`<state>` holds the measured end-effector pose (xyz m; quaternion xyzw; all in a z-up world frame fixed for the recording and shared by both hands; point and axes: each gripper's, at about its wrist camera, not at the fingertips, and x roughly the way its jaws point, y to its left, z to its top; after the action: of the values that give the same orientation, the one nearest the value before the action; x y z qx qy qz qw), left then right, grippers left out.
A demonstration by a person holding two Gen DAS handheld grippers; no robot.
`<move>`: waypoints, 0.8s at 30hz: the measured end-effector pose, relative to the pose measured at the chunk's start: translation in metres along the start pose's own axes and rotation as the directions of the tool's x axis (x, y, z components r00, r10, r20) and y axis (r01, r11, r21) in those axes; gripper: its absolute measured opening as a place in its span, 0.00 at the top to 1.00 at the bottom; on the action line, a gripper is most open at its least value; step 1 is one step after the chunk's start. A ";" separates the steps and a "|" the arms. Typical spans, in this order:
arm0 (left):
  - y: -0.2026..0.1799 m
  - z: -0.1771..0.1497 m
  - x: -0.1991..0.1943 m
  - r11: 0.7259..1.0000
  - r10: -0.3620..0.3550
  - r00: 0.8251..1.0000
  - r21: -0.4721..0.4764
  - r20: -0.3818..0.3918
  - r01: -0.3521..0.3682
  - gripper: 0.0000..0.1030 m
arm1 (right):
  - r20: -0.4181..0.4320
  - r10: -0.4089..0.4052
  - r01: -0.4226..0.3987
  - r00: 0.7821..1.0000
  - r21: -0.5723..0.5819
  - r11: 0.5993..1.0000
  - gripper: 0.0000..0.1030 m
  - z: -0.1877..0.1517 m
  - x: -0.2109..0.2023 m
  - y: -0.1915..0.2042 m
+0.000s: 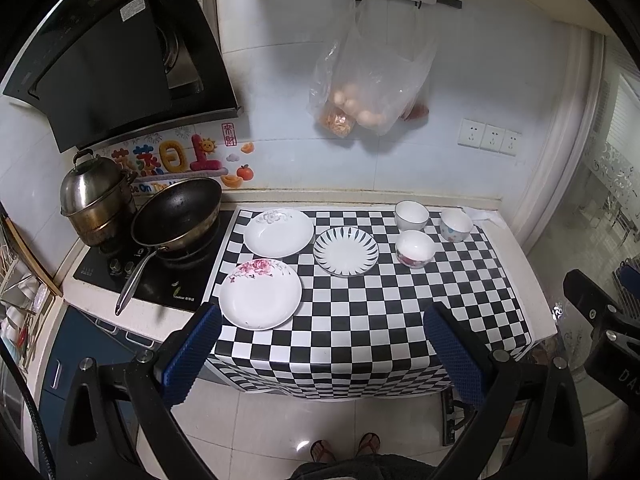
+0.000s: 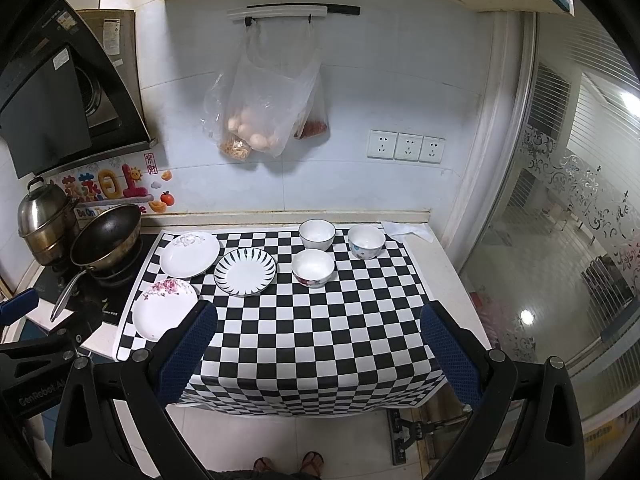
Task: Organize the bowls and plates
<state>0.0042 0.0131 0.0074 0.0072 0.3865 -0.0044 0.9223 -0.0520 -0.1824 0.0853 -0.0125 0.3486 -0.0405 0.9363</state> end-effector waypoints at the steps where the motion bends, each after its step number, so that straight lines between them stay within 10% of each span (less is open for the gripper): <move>1: 0.000 0.004 0.000 1.000 0.000 1.000 -0.001 -0.001 0.000 0.00 | 0.001 0.000 0.000 1.000 0.000 1.000 0.00 0.000 0.000 0.000; 24: 0.001 0.002 0.001 1.000 0.001 1.000 0.002 0.003 -0.001 0.00 | -0.013 0.004 -0.003 1.000 0.012 1.000 0.00 0.003 0.006 0.007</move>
<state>0.0062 0.0136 0.0082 0.0082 0.3850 -0.0041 0.9229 -0.0452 -0.1757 0.0833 -0.0063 0.3545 -0.0410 0.9341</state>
